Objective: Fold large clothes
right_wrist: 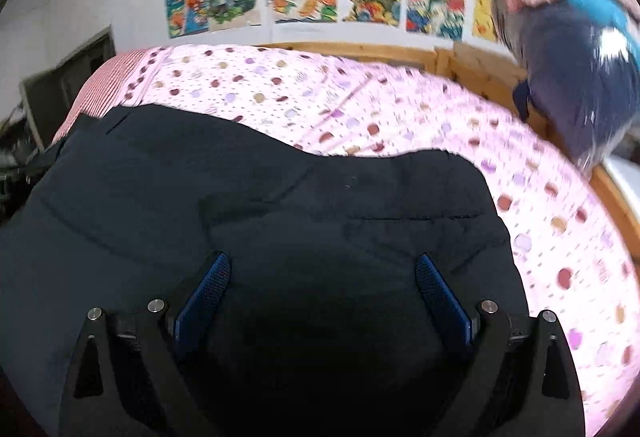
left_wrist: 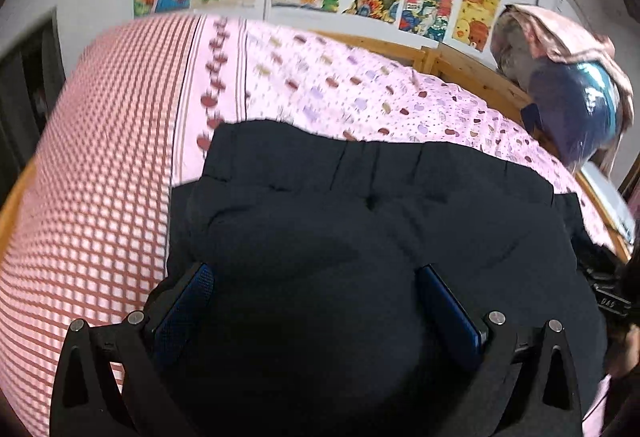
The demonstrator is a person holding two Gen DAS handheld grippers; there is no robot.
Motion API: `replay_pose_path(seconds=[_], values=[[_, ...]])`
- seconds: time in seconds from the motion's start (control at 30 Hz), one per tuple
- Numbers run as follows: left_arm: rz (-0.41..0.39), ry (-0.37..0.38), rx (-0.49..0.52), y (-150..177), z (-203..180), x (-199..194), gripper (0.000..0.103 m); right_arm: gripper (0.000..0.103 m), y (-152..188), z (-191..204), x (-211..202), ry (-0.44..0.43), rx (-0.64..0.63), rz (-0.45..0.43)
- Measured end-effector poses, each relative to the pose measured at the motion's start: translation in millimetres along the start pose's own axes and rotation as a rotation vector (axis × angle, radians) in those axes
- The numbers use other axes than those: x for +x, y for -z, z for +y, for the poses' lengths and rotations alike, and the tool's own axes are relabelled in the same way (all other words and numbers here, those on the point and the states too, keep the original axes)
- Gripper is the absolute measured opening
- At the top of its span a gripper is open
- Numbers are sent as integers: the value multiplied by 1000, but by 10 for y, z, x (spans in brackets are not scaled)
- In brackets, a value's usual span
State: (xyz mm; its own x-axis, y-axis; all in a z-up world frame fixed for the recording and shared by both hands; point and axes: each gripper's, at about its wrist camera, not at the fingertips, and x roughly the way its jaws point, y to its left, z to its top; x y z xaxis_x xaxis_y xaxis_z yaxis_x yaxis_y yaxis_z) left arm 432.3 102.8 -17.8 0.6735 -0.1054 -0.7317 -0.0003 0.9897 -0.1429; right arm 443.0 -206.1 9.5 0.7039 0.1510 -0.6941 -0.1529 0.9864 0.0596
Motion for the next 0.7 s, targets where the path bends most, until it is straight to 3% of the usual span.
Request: replay_pose_path(seconds=[0.27, 0.7], values=[[-41, -21, 21, 233, -36, 59, 103, 100, 257, 64, 183, -10, 40, -31], [-35, 12, -1, 194, 23, 129, 103, 102, 345, -26, 311, -59, 89, -36]])
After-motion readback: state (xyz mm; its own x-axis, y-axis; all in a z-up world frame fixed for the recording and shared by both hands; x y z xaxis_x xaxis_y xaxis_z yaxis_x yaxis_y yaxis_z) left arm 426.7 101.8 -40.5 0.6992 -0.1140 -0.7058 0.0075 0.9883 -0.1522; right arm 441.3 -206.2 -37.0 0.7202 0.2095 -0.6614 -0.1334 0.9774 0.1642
